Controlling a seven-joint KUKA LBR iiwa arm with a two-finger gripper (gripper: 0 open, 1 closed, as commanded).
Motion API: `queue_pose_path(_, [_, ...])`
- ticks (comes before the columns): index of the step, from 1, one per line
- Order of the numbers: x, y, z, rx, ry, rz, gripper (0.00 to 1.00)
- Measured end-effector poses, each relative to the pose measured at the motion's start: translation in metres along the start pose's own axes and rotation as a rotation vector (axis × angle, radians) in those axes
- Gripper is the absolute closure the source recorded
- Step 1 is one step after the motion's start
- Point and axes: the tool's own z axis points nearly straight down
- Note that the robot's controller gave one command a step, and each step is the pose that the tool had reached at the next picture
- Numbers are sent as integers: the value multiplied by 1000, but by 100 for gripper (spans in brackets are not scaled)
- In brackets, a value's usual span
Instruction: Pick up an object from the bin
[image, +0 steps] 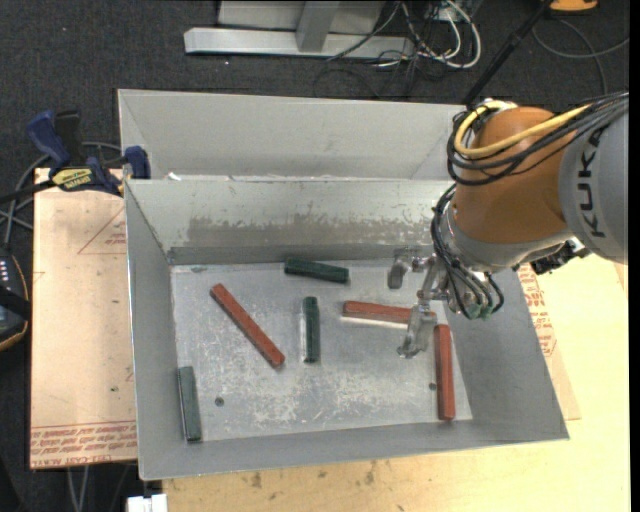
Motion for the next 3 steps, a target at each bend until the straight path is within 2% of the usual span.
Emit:
queue_pose_path(1, [-75,-8,140,0,2,207,0])
queue_pose_path(2, [-76,-7,135,0,0,205,100])
queue_pose_path(3, [-63,-13,0,0,-8,165,100])
